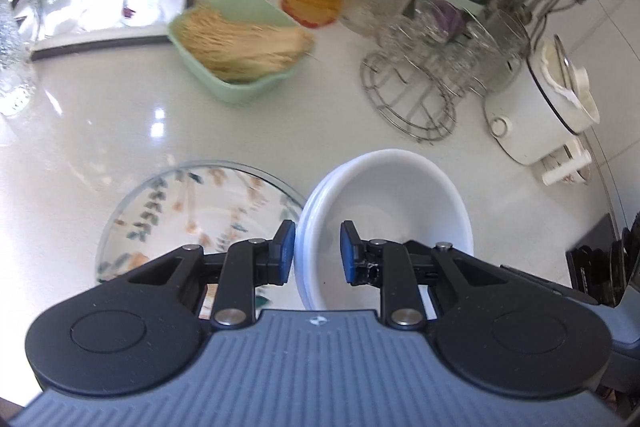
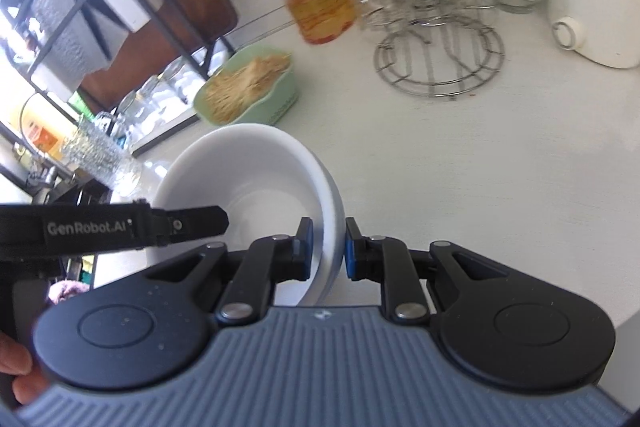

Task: Organize plates and bowls
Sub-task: 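Carry the large white bowl over the deer-pattern plate stack with both grippers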

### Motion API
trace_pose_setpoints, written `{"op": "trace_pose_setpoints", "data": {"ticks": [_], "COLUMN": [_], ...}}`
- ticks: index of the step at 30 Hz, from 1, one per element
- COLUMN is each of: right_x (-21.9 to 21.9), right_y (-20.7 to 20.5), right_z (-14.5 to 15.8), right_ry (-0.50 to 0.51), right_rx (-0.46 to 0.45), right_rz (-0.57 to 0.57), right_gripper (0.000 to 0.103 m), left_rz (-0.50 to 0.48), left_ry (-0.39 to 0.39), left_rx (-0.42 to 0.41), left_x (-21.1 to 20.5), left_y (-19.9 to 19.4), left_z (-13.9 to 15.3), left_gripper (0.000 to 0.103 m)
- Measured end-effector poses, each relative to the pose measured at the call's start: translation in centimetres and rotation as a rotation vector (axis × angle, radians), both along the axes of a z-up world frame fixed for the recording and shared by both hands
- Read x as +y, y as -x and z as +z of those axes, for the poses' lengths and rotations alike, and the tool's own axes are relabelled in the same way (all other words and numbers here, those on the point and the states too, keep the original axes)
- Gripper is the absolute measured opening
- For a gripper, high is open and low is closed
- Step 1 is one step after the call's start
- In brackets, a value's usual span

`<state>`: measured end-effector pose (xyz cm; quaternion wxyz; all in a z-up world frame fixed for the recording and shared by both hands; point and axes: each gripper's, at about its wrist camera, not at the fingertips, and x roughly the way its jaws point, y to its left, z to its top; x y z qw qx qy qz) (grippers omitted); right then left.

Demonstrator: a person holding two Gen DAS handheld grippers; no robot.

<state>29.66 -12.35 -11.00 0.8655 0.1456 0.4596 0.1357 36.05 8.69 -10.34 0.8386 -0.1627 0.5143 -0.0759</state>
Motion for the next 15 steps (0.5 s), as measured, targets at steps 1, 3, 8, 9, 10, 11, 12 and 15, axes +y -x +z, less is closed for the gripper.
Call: {"op": "trace_pose_setpoints", "data": {"ticks": [1, 3, 8, 9, 10, 11, 12, 15], "right_x": [0.7, 2.1, 4.6, 4.9, 5.3, 5.7, 6.1, 7.3], "right_y": [-0.1, -0.3, -1.0, -1.0, -1.1, -1.0, -0.9, -0.8], "right_z": [0.0, 0.0, -0.5, -0.7, -0.8, -1.0, -1.1, -1.4], "right_ry": [0.005, 0.031, 0.053, 0.057, 0.058, 0.057, 0.054, 0.064], "right_rx": [-0.003, -0.027, -0.034, -0.03, -0.024, -0.017, -0.011, -0.006], "right_rz": [0.009, 0.028, 0.023, 0.02, 0.019, 0.017, 0.011, 0.002], "right_gripper": [0.019, 0.019, 0.019, 0.019, 0.019, 0.019, 0.019, 0.02], "left_rz": [0.007, 0.018, 0.011, 0.007, 0.006, 0.007, 0.008, 0.001], "left_ry": [0.001, 0.008, 0.021, 0.024, 0.025, 0.024, 0.026, 0.028], "left_rx": [-0.001, -0.005, 0.018, 0.024, 0.034, 0.045, 0.057, 0.089], "left_x": [0.6, 1.9, 4.5, 5.0, 5.3, 5.6, 6.0, 7.0], "left_y": [-0.1, -0.2, -0.3, -0.3, -0.4, -0.4, -0.4, -0.9], "left_z": [-0.1, -0.3, -1.7, -2.0, -2.2, -2.4, -2.7, -3.5], "left_gripper": [0.027, 0.027, 0.027, 0.027, 0.027, 0.027, 0.027, 0.027]}}
